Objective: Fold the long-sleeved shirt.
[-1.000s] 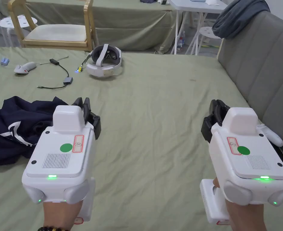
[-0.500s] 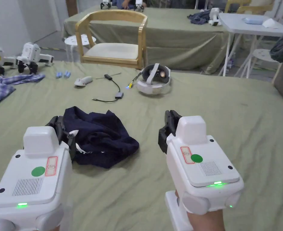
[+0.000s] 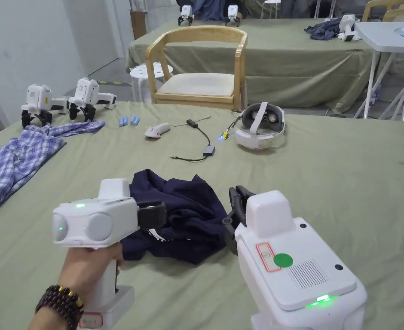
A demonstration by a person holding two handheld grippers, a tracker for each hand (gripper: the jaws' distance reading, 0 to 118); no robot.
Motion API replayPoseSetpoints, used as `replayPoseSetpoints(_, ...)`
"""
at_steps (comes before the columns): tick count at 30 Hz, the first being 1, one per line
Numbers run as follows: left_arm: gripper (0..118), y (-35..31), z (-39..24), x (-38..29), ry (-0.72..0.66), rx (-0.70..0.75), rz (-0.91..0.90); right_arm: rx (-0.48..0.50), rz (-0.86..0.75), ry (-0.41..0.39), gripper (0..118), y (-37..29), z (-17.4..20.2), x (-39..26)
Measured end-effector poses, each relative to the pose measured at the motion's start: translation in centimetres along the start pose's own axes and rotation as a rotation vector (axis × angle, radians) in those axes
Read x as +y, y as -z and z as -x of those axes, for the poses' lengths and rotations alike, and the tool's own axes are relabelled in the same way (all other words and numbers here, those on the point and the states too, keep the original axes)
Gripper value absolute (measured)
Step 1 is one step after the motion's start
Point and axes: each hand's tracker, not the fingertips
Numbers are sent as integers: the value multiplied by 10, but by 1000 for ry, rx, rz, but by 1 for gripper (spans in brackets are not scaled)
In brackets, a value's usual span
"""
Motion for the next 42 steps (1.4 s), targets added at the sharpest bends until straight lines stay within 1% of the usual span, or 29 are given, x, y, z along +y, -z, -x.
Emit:
replayPoseSetpoints(1,106,19,-1,2,42,33,37,-3,8,-4,5,2,-1,-2)
replayPoseSetpoints(3,105,59,-1,5,43,50,56,-6,19,-2,5,5,-3,-4)
replayPoseSetpoints(4,105,76,2,8,22,41,87,-4,29,5,5,6,-5,-5)
replayPoseSetpoints(6,105,105,9,13,-64,8,134,-6,44,11,5,8,-8,-9)
replayPoseSetpoints(7,102,116,11,16,-96,8,156,-11,50,6,5,10,-10,-10)
replayPoseSetpoints(8,79,121,14,19,-112,33,177,-16,56,-1,5,10,-13,-10)
replayPoseSetpoints(9,42,125,15,20,-117,54,178,-22,61,-8,5,9,-14,-11)
replayPoseSetpoints(10,7,113,12,20,-105,95,195,-33,65,-15,5,9,-17,-11)
replayPoseSetpoints(11,7,109,9,20,-87,123,188,-41,69,-16,5,9,-20,-12)
replayPoseSetpoints(13,6,98,4,26,-23,85,155,-50,72,-4,5,5,-28,-12)
replayPoseSetpoints(14,6,96,-5,29,12,53,145,-61,72,9,5,3,-33,-13)
replayPoseSetpoints(17,6,53,-31,48,57,-75,44,-94,69,49,5,-7,-48,-12)
replayPoseSetpoints(21,6,-12,-109,74,144,-221,-97,-174,43,74,5,-33,-78,-7)
replayPoseSetpoints(23,6,-28,-162,81,172,-332,-110,-227,26,95,5,-52,-99,-3)
replayPoseSetpoints(25,6,-43,-217,80,212,-481,-124,-303,12,104,5,-73,-120,1)
replayPoseSetpoints(26,6,-35,-249,79,224,-541,-112,-338,4,110,5,-83,-131,3)
replayPoseSetpoints(29,6,-37,-342,54,238,-710,-58,-457,-21,136,5,-119,-167,5)
replayPoseSetpoints(33,6,-13,-455,0,308,-898,43,-594,-16,136,5,-164,-203,0)
replayPoseSetpoints(35,6,13,-498,-36,329,-919,151,-646,10,137,5,-180,-217,-5)
replayPoseSetpoints(37,6,38,-521,-68,351,-799,255,-673,29,139,5,-191,-226,-11)
replayPoseSetpoints(38,6,45,-518,-81,365,-739,289,-679,36,138,5,-196,-228,-15)
replayPoseSetpoints(39,6,54,-517,-88,358,-752,276,-684,42,138,5,-198,-231,-18)
replayPoseSetpoints(40,12,59,-512,-90,349,-771,258,-692,53,140,5,-200,-234,-21)
replayPoseSetpoints(41,41,59,-503,-88,327,-771,233,-691,66,146,5,-200,-236,-23)
replayPoseSetpoints(42,78,53,-492,-86,338,-774,194,-688,76,155,5,-200,-238,-25)
